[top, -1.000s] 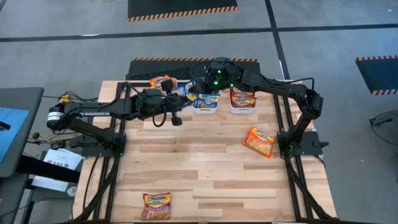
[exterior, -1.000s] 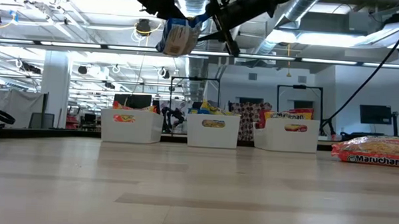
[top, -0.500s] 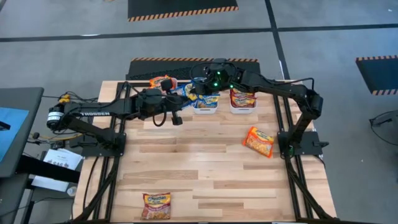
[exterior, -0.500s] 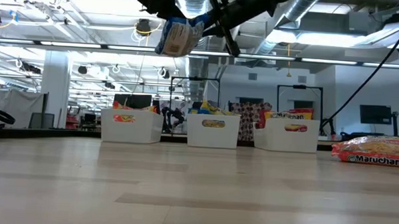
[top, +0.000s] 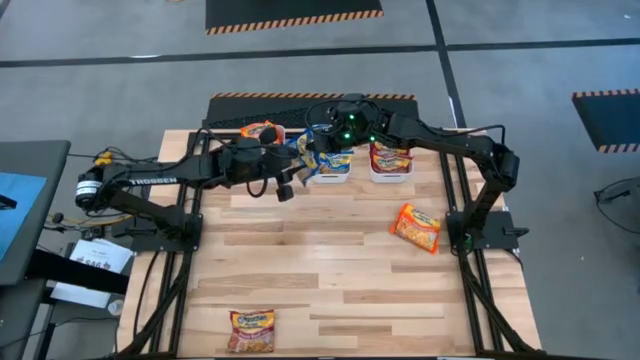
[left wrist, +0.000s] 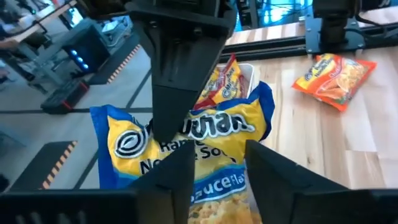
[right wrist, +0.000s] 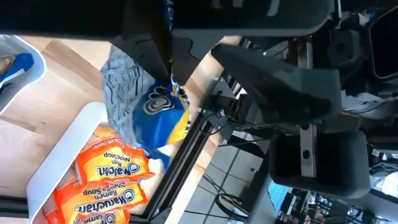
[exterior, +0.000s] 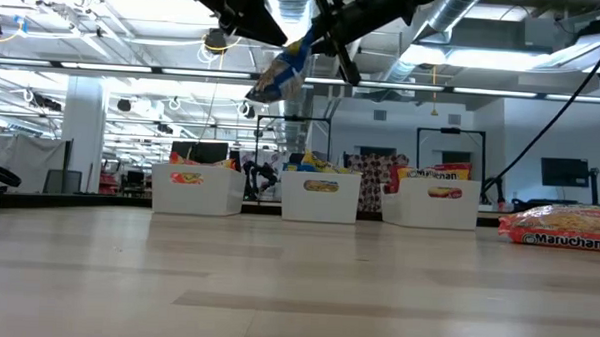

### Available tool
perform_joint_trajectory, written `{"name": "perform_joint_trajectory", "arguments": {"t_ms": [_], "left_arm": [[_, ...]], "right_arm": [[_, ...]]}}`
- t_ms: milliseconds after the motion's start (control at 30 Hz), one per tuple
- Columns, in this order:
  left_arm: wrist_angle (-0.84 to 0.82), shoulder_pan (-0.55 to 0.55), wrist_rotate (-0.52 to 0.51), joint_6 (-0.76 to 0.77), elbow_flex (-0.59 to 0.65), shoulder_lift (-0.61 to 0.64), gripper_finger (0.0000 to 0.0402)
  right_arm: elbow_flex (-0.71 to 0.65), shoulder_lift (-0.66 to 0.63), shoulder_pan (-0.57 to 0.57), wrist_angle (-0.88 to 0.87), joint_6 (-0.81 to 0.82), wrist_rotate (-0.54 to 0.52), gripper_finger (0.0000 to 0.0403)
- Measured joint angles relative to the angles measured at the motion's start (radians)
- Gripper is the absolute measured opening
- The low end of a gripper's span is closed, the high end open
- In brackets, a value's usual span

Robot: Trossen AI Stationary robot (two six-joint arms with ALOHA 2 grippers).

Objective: Sort Maruchan noodles
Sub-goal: Put the blue noodle pack into the middle white bin

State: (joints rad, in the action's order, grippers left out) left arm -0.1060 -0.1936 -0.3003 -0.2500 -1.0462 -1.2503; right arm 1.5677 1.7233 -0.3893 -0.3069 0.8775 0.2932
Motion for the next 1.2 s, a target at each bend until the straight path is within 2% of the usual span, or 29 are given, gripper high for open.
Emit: {"name": "perform_joint_trajectory", "arguments": {"t_ms": [133,333,533,833,1200], "left_arm": [[0.005,0.000,-0.003,0.035,0.000,0.009,0.0152],[0.026,0.001,-0.002,0.030,0.000,0.033,0.0158],[0.052,0.001,-0.004,0.027,-0.001,0.063,0.0158],[0.049,-0.008,-0.109,0.014,-0.001,0.082,0.0158],[0.048,-0.070,-0.120,0.009,-0.001,0.082,0.0158]], "right_arm": [[0.000,0.000,-0.005,-0.015,-0.043,0.000,0.0006],[0.000,-0.003,-0.035,-0.057,-0.156,0.011,0.0006],[0.000,-0.003,-0.103,-0.061,-0.423,0.091,0.0006],[0.001,0.011,-0.184,-0.220,-0.960,0.125,0.0006],[0.000,0.065,-0.176,-0.259,-1.269,0.125,0.0006]]}}
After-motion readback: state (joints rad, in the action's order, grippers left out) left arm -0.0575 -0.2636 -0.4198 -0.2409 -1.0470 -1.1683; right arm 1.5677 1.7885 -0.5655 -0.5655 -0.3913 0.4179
